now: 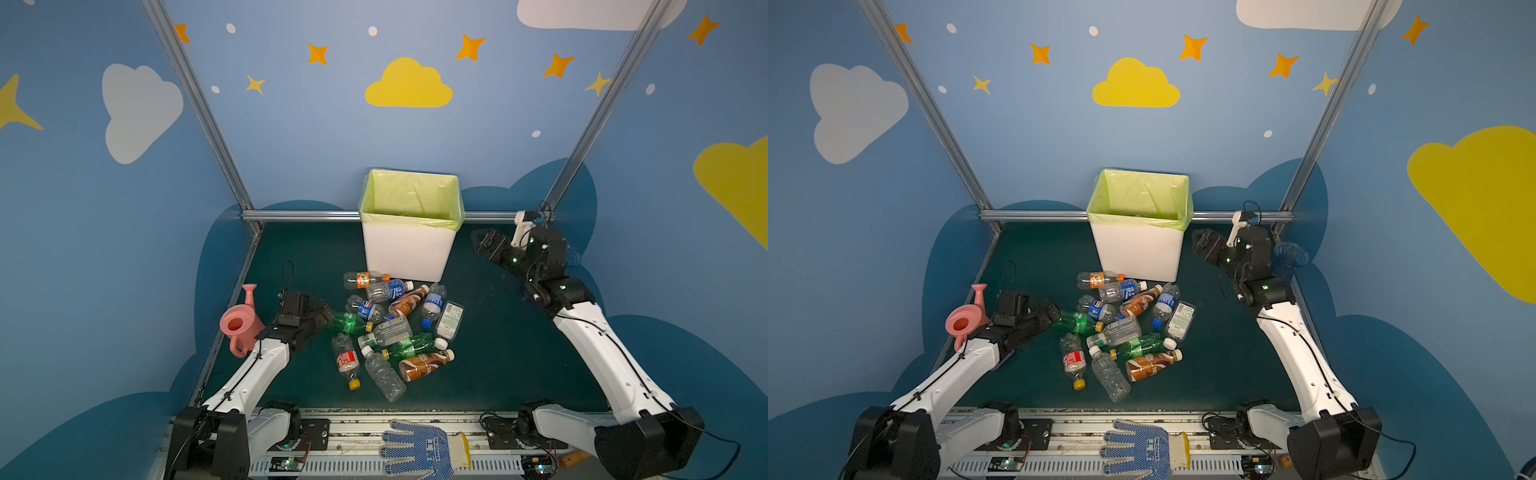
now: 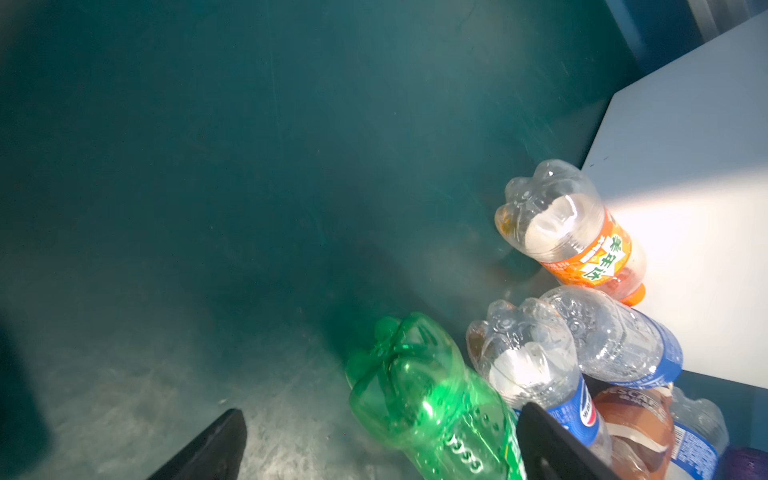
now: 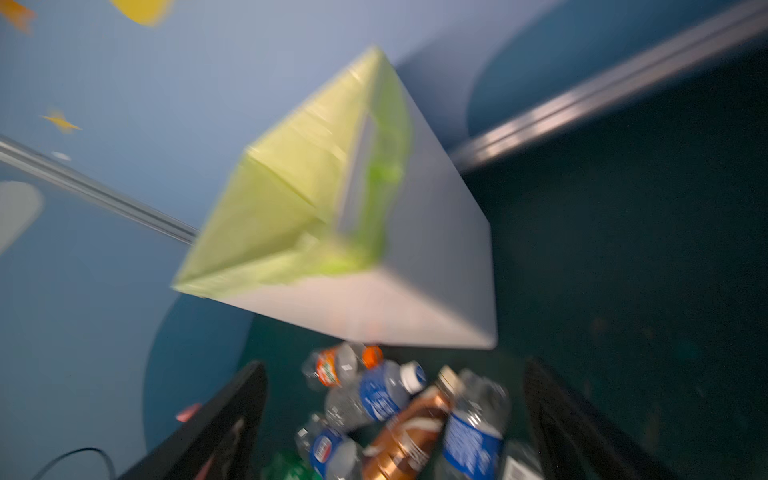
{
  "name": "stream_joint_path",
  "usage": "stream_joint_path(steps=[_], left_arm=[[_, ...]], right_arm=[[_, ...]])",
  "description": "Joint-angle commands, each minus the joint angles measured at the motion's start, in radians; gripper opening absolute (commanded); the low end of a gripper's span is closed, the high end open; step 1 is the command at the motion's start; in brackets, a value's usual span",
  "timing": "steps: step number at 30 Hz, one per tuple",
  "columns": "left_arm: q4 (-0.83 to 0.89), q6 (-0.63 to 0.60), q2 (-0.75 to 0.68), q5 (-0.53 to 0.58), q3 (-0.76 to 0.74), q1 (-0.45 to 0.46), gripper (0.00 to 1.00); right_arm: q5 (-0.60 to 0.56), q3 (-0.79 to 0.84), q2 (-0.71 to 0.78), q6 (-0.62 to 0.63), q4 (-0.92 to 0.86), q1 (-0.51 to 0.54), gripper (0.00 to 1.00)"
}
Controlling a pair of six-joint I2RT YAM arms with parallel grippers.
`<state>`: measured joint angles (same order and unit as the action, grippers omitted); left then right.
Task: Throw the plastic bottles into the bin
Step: 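Lower the right arm back beside the pile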
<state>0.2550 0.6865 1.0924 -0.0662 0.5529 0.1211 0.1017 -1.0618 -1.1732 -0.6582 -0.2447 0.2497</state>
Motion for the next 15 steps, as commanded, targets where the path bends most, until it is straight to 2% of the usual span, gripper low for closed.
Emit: stream_joint_path(steps=[1,8,15], left_arm=[[0.039,0.072,-0.041,-0.052,0.001,0.016,1.00],[-0.033,0.242,-0.096,-0.066,-0.075,0.063,1.00],[-0.096,0.291,-0.039,-0.084,-0.082,0.083,0.98]], right_arm=[[-0.040,0.184,0.134,-0.107,-0.011,-0.035,0.94],[-0.077,0.454,0.341,-0.213,-0.029,-0.097,0.94],[-0.063,0.518,0.375,-0.239,-0.022,-0.105,0.94]])
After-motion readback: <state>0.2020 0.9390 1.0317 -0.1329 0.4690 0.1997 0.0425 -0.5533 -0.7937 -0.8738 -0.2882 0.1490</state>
